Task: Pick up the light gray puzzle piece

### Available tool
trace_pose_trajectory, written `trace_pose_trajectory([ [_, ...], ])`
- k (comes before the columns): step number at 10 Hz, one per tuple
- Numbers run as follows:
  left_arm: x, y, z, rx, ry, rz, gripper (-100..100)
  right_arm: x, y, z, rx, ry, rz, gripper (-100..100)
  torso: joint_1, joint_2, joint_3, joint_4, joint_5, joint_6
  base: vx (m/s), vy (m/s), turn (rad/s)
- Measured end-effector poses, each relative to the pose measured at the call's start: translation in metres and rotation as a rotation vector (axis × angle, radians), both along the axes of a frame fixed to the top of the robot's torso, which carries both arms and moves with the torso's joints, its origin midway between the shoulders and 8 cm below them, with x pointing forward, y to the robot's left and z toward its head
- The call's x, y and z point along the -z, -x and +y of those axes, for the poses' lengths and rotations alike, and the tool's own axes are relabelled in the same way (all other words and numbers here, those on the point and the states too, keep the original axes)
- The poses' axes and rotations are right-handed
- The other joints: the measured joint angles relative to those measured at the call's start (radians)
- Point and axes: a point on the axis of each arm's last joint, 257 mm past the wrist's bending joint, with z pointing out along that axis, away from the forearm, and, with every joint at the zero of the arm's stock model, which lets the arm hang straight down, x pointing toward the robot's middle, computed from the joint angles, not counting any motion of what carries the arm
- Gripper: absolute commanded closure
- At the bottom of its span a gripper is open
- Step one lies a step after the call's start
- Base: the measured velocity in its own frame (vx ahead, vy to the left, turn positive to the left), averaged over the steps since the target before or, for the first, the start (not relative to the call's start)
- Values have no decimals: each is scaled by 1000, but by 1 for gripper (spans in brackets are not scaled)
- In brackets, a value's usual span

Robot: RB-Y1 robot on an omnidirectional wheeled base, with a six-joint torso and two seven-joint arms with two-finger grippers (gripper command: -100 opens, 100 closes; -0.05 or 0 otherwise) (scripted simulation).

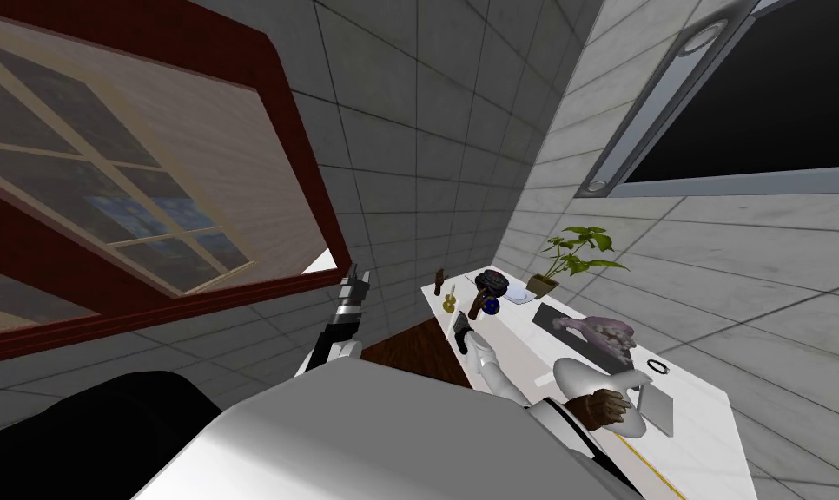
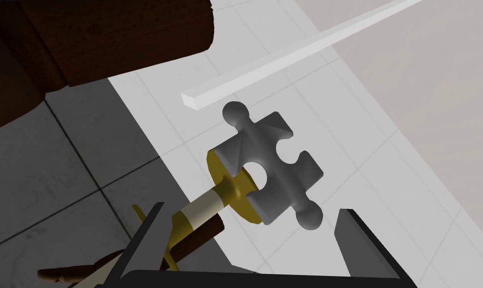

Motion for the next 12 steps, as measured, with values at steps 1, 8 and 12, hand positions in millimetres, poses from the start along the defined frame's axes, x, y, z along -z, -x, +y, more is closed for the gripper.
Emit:
trace_pose_trajectory([
  [1,0,0,0,0,0,0,0,0,1,-1,18,1,-1,-100,1,0,0,0,0,1,-36,-104,237],
  [8,0,0,0,0,0,0,0,1,7,-3,101,1,-1,100,5,-2,-1,0,1,1,-16,-46,83],
  [12,0,0,0,0,0,0,0,1,7,-4,101,4,-1,100,5,-3,-1,0,1,1,9,19,-87],
])
